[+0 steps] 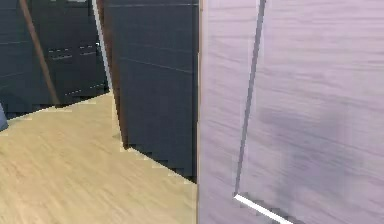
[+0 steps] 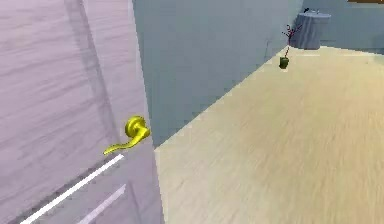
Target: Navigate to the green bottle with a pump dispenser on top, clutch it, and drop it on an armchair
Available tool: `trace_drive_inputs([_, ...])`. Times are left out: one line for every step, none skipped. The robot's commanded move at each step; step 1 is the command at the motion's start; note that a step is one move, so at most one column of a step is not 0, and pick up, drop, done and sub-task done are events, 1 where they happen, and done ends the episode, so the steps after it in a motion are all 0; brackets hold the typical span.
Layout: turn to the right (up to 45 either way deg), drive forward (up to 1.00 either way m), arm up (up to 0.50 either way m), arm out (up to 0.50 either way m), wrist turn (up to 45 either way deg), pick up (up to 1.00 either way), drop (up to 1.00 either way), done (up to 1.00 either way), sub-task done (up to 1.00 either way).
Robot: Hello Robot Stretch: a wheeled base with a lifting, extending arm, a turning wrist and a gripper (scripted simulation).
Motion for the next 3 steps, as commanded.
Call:
trace_drive_inputs([42.0,0.00,0.00,0.00,0.0,0.00,0.00,0.00,0.00])
trace_drive_inputs([0.0,0.05,0.00,0.00,0.0,0.00,0.00,0.00,0.00])
trace_drive_inputs([45.0,0.00,0.00,0.00,0.0,0.00,0.00,0.00,0.00])
